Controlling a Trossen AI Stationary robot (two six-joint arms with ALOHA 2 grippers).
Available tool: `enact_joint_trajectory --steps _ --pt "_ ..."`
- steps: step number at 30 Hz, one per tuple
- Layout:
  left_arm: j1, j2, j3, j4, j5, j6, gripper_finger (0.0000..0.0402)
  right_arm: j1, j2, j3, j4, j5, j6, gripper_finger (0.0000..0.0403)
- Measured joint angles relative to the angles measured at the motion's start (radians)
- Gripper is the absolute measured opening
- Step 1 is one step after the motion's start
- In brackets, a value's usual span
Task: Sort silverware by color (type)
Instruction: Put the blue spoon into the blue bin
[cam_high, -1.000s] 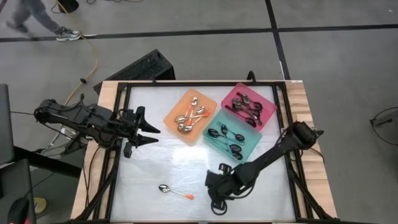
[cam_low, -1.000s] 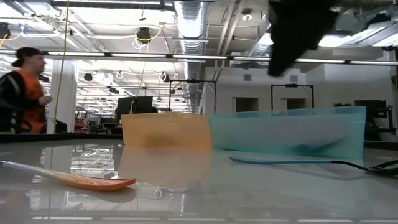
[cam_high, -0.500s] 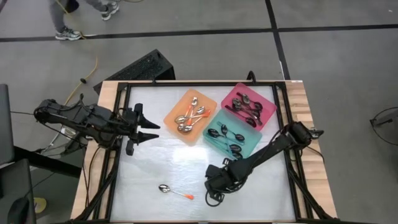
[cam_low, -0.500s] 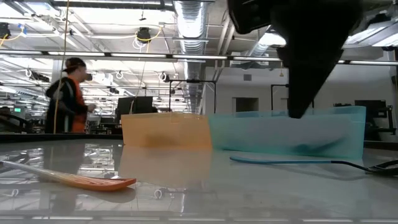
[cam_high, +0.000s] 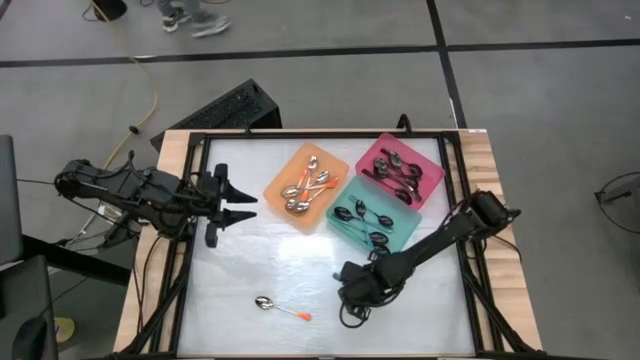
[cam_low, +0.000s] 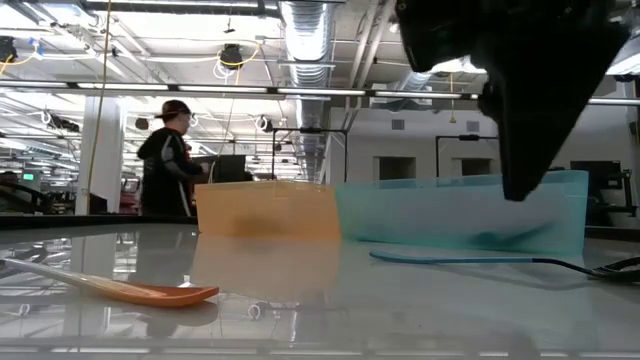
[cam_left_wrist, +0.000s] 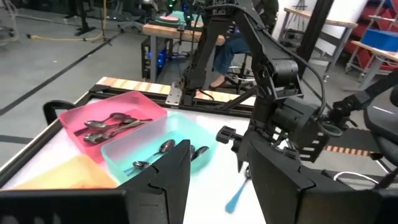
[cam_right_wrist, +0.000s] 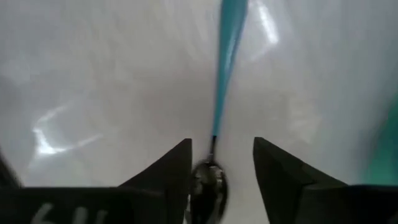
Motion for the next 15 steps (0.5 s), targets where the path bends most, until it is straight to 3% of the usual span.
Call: enact_joint_trajectory --steps 7,15 --pt "0.0 0.0 0.0 0.0 -0.047 0.0 0.0144 0.005 -0.073 -0.162 0.196 -0.02 0.028 0.0238" --pt "0.001 0.0 0.0 -0.001 -0.119 -0.008 0.0144 0.001 -0.077 -0.25 0.382 -0.005 -0.077 0.0235"
